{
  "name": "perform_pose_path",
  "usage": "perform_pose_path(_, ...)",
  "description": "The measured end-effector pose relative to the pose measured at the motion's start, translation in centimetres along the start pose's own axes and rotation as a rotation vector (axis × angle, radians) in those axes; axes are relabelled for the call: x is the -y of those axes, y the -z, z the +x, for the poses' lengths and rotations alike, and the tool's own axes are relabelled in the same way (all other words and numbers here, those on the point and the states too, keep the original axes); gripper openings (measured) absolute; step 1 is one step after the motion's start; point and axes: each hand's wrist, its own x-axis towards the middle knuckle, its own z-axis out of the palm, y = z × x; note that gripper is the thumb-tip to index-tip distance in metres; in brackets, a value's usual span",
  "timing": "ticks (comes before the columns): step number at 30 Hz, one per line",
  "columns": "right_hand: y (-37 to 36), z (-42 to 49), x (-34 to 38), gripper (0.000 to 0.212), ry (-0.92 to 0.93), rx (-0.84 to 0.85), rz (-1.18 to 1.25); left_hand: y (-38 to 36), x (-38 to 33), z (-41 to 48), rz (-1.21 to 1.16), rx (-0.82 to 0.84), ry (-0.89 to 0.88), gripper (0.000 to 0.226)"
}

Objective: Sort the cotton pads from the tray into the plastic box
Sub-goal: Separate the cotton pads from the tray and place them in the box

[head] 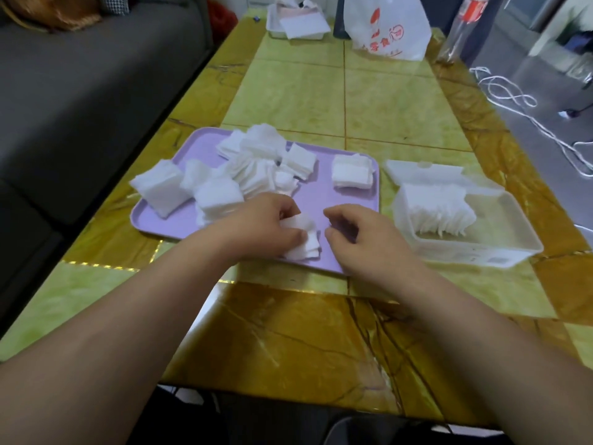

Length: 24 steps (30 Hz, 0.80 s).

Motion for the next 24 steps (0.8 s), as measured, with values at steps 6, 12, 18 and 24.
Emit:
perform_pose_path(6,0.7,0.2,0.3,0.052,-0.187,-0.030,0.555,0.0,-0.4,-0.1,-0.666,-0.085,0.062,0.008)
perform_pose_path(12,1.1,-0.1,0.4,0.022,-0.280,0.081,0.896,-0.4,-1.0,-0.6,-0.764,-0.103,0.056,0.014)
perform_pose_path(18,1.0,0.1,0.4,0.017,-0.391,-0.013,0.938,-0.2,-0.6,-0.3,-0.709,-0.148,0.083,0.016)
perform_pose_path(24,0.9,0.6,-0.6,0.013,-0.365,-0.152,0.766,1.0,-0.1,-0.2,-0.732,-0.166,-0.012,0.009)
